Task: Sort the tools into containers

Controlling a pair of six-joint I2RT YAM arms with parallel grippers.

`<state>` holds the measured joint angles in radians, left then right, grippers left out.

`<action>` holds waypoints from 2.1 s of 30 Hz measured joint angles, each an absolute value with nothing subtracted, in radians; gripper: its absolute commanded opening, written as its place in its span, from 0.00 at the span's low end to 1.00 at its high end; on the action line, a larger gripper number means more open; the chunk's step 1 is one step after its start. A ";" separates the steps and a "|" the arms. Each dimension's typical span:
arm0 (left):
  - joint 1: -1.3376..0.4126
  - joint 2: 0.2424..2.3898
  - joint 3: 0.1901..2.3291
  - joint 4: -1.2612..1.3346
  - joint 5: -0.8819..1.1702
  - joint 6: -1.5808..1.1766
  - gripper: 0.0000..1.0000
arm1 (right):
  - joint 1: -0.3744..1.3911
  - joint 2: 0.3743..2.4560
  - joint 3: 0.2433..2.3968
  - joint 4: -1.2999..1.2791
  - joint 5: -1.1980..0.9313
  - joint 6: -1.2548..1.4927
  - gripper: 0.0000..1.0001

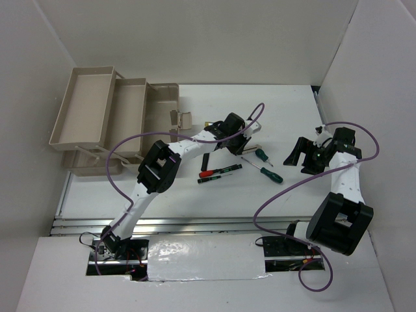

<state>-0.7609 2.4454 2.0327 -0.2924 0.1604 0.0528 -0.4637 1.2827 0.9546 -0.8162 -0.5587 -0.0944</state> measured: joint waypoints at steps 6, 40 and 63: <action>-0.747 2.387 1.950 -0.290 0.160 0.047 0.00 | -0.464 1.283 0.955 -0.816 -0.560 -0.094 0.96; -0.292 1.748 1.861 -0.426 0.100 -0.066 0.00 | -0.464 1.283 0.977 -0.818 -0.580 -0.094 0.95; 0.458 1.570 1.663 -0.593 0.181 -0.024 0.00 | -0.463 1.329 0.993 -0.819 -0.605 -0.094 0.94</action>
